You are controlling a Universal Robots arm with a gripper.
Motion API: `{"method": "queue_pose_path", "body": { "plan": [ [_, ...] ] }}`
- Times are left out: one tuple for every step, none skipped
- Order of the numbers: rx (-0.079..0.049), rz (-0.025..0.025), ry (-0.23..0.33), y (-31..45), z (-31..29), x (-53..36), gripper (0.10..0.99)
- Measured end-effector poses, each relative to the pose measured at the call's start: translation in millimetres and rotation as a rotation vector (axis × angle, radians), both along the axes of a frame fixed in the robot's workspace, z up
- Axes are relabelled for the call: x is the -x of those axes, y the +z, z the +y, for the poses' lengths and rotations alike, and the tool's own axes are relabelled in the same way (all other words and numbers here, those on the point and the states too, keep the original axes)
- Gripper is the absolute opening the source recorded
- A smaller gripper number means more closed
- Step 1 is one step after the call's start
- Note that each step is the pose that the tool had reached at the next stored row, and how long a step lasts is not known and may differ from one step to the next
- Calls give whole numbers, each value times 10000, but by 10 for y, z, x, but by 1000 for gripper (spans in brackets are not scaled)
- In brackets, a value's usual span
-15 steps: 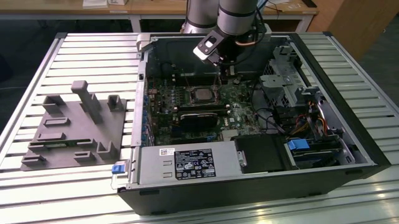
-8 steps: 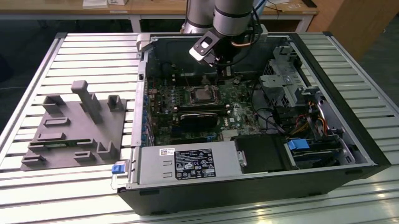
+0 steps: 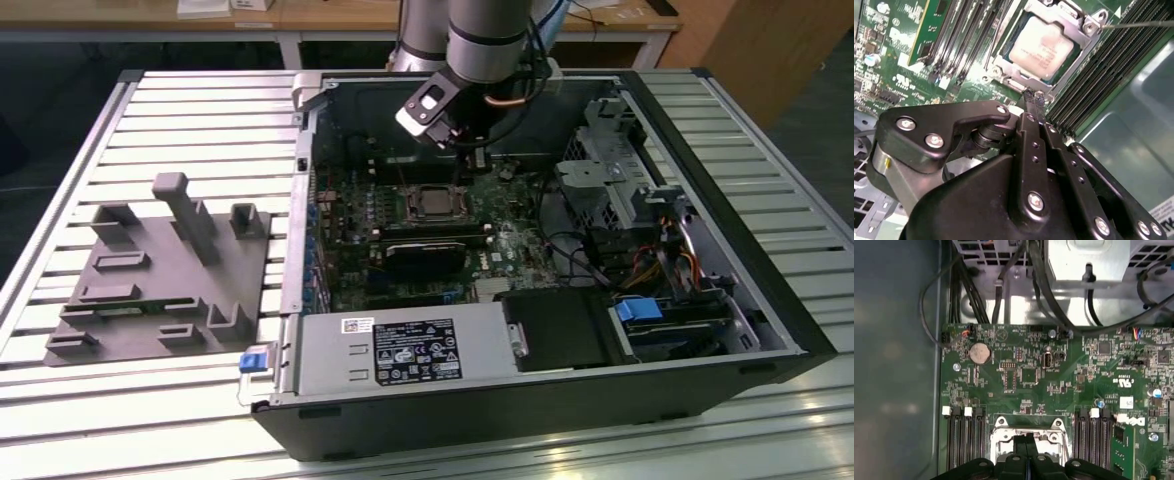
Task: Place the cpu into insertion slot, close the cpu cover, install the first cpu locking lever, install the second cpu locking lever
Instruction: 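Close the cpu cover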
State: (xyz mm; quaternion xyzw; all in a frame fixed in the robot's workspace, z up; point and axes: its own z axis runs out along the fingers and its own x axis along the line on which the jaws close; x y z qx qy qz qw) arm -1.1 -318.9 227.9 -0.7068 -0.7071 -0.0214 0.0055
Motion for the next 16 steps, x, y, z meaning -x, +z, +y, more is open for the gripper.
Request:
{"method": "queue_pose_path", "body": {
  "plan": [
    [0, 0, 0, -8, 0, 14, 106],
    [1, 1, 1, -13, 0, 33, 106],
    [2, 1, 1, -16, 0, 52, 106],
    [4, 2, 0, -17, -1, 70, 106],
    [2, 1, -1, -19, 0, 88, 106],
    [0, 0, 0, -21, 0, 106, 106],
    [0, 0, 0, -24, 0, 124, 106],
    [0, -1, 0, -29, 0, 141, 106],
    [-1, -1, 0, -35, 0, 156, 106],
    [-1, 0, -1, -40, 0, 165, 106],
    [0, 0, 0, -45, 0, 167, 106],
    [1, 1, 1, -48, 0, 168, 106],
    [0, 0, 1, -52, 0, 170, 106],
    [0, 0, -1, -58, 0, 173, 106],
    [0, 0, 0, -65, 0, 179, 106],
    [0, 0, 0, -74, 0, 191, 106]
  ]
}}
